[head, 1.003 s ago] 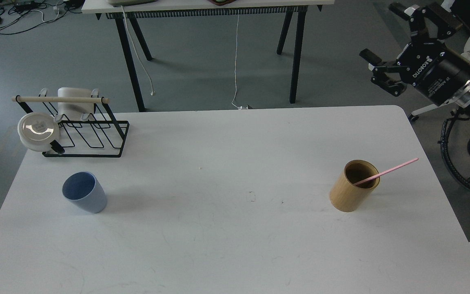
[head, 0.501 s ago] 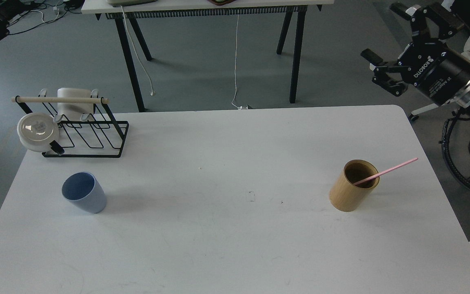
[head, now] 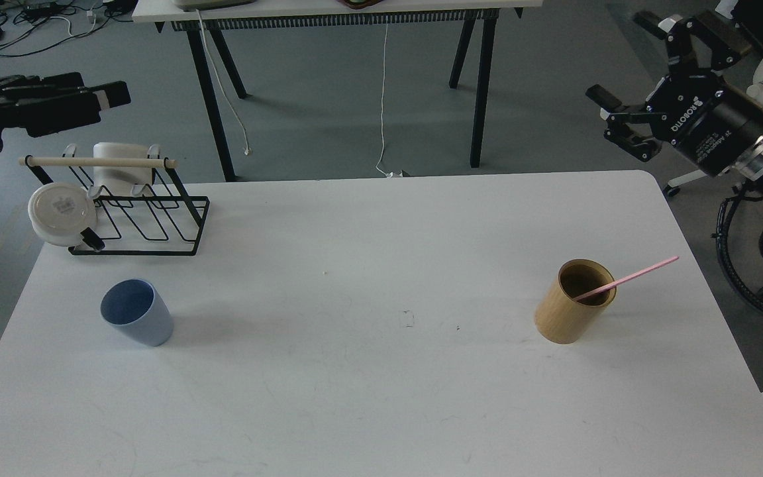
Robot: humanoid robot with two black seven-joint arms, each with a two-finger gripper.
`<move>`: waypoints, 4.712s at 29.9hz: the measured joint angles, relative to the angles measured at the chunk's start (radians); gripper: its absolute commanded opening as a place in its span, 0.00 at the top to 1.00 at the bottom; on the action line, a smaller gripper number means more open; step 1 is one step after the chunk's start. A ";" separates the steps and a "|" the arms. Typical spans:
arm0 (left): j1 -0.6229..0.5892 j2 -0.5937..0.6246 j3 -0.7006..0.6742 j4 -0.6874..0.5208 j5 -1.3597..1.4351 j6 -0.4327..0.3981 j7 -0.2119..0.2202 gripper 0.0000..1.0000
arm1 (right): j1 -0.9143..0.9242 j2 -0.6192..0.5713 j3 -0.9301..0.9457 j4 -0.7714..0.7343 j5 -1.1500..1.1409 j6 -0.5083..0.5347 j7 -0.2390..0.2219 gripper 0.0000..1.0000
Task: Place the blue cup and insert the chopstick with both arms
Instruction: 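Lower the left gripper toward the blue cup, then close the left gripper on the blue cup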
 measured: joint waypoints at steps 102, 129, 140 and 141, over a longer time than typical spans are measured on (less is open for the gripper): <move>0.093 -0.213 0.351 0.413 0.101 0.000 0.000 0.36 | -0.037 0.008 0.003 0.008 0.002 0.000 0.000 0.01; 0.087 -0.215 0.358 0.416 0.104 0.012 0.000 0.65 | -0.042 0.002 0.005 0.011 0.002 0.000 0.000 0.01; 0.094 -0.208 0.358 0.415 0.107 0.050 0.000 0.92 | -0.042 0.002 0.005 0.012 0.003 0.000 0.000 0.01; 0.094 -0.206 0.358 0.414 0.108 0.053 0.000 0.93 | -0.042 0.001 0.004 0.012 0.003 0.000 0.000 0.01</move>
